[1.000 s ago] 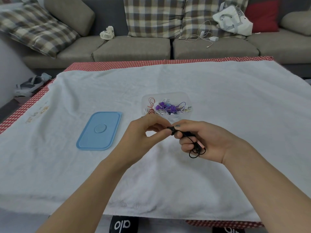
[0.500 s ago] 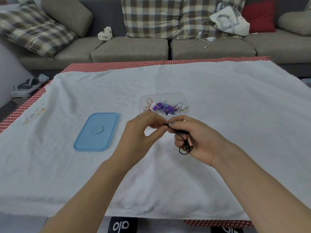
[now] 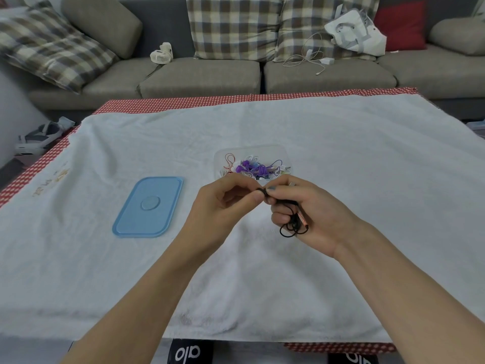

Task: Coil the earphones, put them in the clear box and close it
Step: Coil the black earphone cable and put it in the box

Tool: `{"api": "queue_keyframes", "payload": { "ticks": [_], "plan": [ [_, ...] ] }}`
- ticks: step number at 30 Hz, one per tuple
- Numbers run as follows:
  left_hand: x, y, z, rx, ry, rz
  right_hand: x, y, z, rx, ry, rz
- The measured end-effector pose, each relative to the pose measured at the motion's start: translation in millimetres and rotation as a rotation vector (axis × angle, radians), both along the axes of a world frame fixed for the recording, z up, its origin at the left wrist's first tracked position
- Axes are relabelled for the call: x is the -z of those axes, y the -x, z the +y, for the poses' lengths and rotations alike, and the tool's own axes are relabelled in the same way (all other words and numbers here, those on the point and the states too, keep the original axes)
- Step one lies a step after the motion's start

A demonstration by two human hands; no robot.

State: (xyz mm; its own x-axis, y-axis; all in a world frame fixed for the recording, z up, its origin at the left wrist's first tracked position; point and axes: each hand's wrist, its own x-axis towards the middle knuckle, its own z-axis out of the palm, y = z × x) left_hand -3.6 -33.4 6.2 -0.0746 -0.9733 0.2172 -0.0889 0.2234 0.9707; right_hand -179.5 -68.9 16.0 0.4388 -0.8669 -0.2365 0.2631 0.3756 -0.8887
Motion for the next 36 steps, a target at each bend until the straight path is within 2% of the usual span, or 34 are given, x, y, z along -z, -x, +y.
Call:
{"api": "queue_keyframes", "payload": {
  "ticks": [7,17,26,36],
  "plan": [
    [2.5,1.3,-2.6,0.020,-0.069,0.133,0.0,-2.2,0.7,0.022,0.025,-0.007],
    [0.5,6.7,-3.3,-0.004,-0.067,0.187,-1.2,-8.6,2.2,0.068,0.082,-0.009],
    [-1.7,11.3,4.0,-0.165,0.090,-0.082,0.0,-10.4,3.4,0.087,0.076,-0.018],
    [-2.9,10.2,6.0,-0.135,0.131,-0.241,0.7,-8.9,5.2,0.107,0.046,0.021]
  ]
}}
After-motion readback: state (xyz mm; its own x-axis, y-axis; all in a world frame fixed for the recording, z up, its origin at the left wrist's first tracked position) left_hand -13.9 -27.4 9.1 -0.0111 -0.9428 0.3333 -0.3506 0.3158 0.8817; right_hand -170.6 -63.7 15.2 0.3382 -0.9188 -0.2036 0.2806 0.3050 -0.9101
